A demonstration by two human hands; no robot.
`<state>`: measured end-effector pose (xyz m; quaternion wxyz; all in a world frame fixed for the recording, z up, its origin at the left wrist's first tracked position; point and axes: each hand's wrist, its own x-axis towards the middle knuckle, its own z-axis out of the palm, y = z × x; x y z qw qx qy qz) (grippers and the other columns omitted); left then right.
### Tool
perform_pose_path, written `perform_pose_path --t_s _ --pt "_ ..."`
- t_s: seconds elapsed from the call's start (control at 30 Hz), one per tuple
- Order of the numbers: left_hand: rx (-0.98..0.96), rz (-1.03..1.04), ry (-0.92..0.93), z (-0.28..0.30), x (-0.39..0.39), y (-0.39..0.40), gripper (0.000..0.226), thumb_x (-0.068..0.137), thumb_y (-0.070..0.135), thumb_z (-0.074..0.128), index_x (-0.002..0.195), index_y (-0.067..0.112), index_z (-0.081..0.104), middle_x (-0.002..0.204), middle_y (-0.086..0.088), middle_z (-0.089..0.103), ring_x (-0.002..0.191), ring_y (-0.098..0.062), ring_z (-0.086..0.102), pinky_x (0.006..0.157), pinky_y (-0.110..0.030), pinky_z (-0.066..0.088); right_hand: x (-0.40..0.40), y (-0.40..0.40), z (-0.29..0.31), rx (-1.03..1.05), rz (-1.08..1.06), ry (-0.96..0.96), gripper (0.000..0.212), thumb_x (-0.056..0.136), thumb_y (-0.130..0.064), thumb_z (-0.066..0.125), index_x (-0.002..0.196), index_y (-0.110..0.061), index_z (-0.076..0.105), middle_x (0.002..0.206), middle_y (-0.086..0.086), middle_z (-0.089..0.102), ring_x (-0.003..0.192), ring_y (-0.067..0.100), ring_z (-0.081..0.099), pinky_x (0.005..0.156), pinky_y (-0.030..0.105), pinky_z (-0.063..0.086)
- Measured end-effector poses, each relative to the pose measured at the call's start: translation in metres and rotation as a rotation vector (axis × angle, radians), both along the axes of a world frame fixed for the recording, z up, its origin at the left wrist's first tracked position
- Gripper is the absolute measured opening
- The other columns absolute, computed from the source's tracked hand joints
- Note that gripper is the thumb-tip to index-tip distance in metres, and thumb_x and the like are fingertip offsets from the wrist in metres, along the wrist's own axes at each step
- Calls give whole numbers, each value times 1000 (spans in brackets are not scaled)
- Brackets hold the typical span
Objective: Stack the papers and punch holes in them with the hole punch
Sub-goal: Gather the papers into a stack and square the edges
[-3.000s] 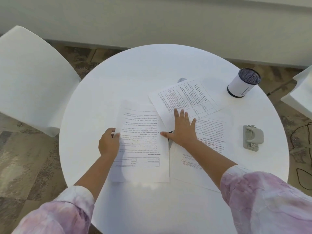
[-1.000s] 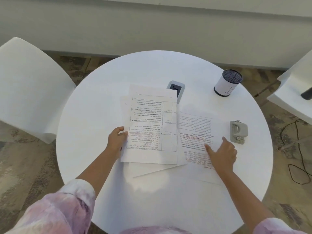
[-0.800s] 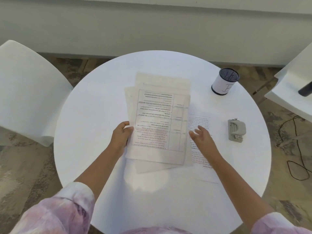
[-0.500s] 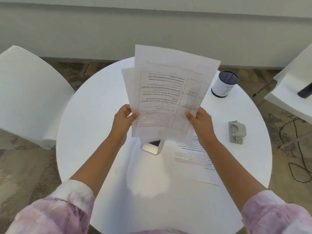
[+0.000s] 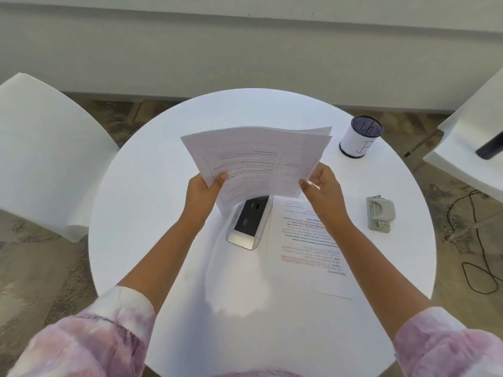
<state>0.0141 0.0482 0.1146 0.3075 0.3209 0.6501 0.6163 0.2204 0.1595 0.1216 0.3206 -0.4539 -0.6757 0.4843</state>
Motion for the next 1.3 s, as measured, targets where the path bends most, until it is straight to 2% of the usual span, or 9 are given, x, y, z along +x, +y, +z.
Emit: perform_pose_path --t_s 0.1,0.2,0.27,0.47,0.8,0.9,1.03,1.2,1.3 --pt "26 84 -81 -4 -6 0 20 91 19 55 111 21 56 100 10 64 93 -8 62 77 -22 54 28 6 -26 31 -57 -288 53 84 -22 65 130 -16 41 128 4 50 113 18 52 97 32 42" --pt "21 136 -127 -12 -15 -4 24 91 17 55 115 15 57 106 1 65 97 -16 62 85 -33 51 64 7 -57 -59 -167 -786 71 77 -36 71 129 -2 38 130 21 46 119 35 47 98 42 40" --pt "3 164 -162 -19 -18 -6 25 91 17 56 115 13 57 111 -4 65 104 -21 61 90 -39 50 80 3 -69 -167 -230 -968 81 73 -43 73 125 6 36 128 26 44 120 40 44 96 44 41" --pt "-117 218 -313 -38 -18 -11 24 92 16 54 116 17 55 100 3 65 92 -16 63 74 -35 54 88 -4 -86 -257 -286 -1049 91 68 -56 71 121 10 35 126 25 42 120 37 41 94 41 40" --pt "-272 242 -415 -62 -18 -19 26 90 14 56 116 14 55 104 -2 65 90 -18 61 73 -33 52 68 -2 -86 -263 -372 -1025 80 76 -47 69 123 9 36 128 24 43 121 38 42 95 46 41" --pt "-339 224 -432 -73 -14 -23 31 90 14 57 121 11 54 112 -7 63 97 -23 60 79 -36 52 67 -2 -87 -277 -372 -1005 71 78 -43 67 123 5 40 128 22 45 121 38 43 96 48 40" --pt "-382 210 -398 -83 -9 -28 30 91 14 55 122 14 53 112 -4 62 98 -24 59 69 -32 51 72 -4 -86 -232 -342 -876 47 88 -26 58 124 -4 37 124 17 54 114 36 53 89 44 42" --pt "-432 189 -367 -88 -9 -27 29 93 14 51 122 14 52 110 -4 61 95 -24 59 67 -30 50 72 -6 -70 -5 -382 -813 23 94 -18 42 115 -10 39 98 14 65 74 27 52 66 32 36" --pt "-464 157 -331 -91 -12 -26 27 93 14 51 120 15 53 110 -4 61 95 -24 59 64 -28 48 68 1 -49 124 -440 -718 19 95 -19 41 112 -13 43 101 11 65 81 30 57 67 32 35"
